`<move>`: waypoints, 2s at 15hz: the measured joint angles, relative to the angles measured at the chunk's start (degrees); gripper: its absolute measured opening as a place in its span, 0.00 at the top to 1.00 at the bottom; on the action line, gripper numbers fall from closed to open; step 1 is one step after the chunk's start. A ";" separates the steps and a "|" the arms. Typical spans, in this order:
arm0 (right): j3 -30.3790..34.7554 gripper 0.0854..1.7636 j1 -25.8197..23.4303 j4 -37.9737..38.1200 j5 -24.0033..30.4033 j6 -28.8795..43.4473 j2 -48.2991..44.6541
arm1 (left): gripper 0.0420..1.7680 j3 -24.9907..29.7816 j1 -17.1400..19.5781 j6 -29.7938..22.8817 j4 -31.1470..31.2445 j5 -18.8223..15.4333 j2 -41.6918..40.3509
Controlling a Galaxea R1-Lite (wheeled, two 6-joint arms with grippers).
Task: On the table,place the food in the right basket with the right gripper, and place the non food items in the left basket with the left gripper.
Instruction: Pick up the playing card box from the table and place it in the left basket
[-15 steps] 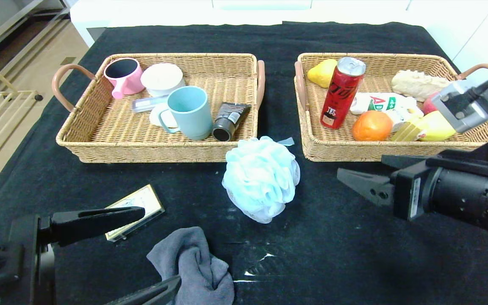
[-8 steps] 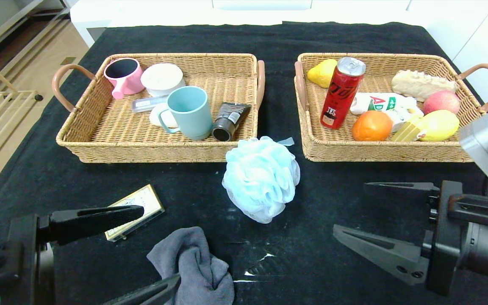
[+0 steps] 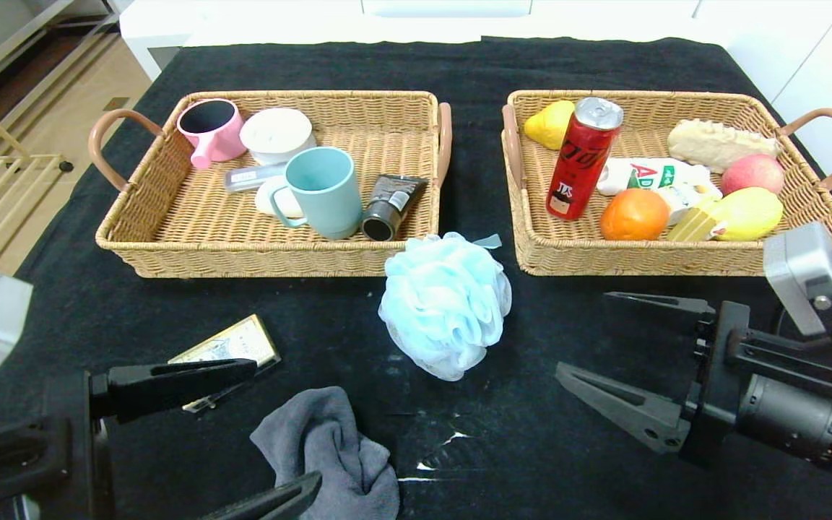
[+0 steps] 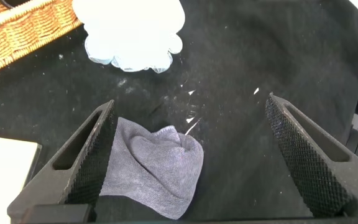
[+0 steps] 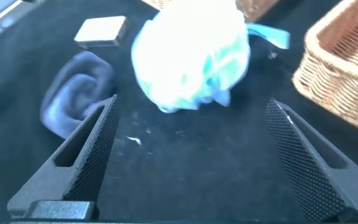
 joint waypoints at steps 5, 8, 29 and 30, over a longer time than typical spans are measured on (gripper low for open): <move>2.95 0.04 -0.85 -2.06 -0.17 0.04 1.85 | 0.03 0.09 0.05 0.41 0.00 1.52 0.39; 3.60 0.04 -0.48 -2.11 -0.20 -0.18 2.55 | 0.03 -0.37 0.00 0.49 -0.28 3.45 1.05; 2.96 0.03 -2.04 -2.12 -0.52 0.12 1.88 | 0.03 -30.66 28.57 21.25 48.38 4.89 11.50; 2.95 0.03 -2.07 -2.12 -0.55 0.15 1.88 | 0.03 -30.76 29.05 22.08 48.38 4.89 12.98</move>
